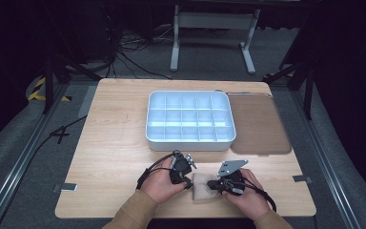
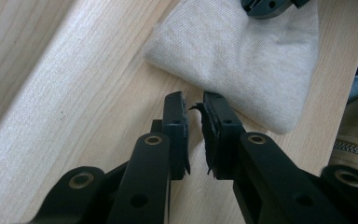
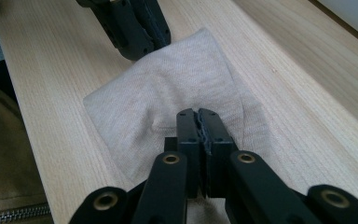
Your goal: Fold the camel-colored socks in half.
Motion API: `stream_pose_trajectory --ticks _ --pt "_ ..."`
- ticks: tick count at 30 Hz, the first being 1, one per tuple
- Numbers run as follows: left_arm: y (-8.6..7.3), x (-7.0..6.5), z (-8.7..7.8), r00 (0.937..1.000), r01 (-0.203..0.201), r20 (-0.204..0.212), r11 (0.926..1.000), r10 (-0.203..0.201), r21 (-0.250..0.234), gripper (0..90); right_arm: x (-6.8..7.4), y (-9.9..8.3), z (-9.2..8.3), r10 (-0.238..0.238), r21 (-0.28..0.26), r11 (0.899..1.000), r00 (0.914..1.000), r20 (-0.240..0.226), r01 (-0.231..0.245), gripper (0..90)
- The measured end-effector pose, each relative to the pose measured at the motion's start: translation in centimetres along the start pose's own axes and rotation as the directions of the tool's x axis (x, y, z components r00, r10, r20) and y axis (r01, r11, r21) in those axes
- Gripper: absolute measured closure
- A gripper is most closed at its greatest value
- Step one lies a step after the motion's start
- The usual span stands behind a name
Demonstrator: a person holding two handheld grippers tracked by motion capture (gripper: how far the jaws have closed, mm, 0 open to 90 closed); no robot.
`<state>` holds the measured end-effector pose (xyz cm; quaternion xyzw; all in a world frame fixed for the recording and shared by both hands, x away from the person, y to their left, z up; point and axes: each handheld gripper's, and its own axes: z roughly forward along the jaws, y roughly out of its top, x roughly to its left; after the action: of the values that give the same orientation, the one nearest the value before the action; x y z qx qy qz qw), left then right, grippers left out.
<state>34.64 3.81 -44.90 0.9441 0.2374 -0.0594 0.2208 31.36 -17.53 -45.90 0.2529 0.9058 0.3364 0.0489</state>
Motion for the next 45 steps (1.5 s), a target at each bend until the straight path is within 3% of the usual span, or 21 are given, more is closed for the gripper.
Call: stream_pose_trajectory --ticks 10,20,31,37,45 --pt "0.4 -0.4 -0.2 0.9998 -0.020 0.004 0.9997 0.020 -0.015 78.8 0.0 -0.1 0.0 0.001 -0.006 1.000 1.0000 0.003 -0.001 88.6" --pt "1.0 -1.0 -0.2 0.9985 -0.044 0.029 0.9964 0.046 -0.072 79.7 0.0 -0.4 0.0 0.004 -0.019 1.000 1.0000 0.003 -0.004 88.6" --pt "1.8 -2.0 -0.5 0.9946 -0.094 0.032 0.9889 0.098 -0.115 79.6 0.1 -0.4 0.0 -0.001 -0.022 1.000 1.0000 0.008 0.002 88.6" --pt "2.2 -2.5 -0.3 0.9903 -0.113 0.062 0.9810 0.124 -0.158 79.0 0.2 -0.4 0.0 0.000 -0.021 1.000 0.9999 0.012 0.001 88.4" --pt "2.3 -2.7 0.0 0.9890 -0.125 0.060 0.9800 0.135 -0.155 78.5 0.3 -0.4 0.0 -0.002 -0.018 1.000 0.9998 0.018 0.002 88.0"
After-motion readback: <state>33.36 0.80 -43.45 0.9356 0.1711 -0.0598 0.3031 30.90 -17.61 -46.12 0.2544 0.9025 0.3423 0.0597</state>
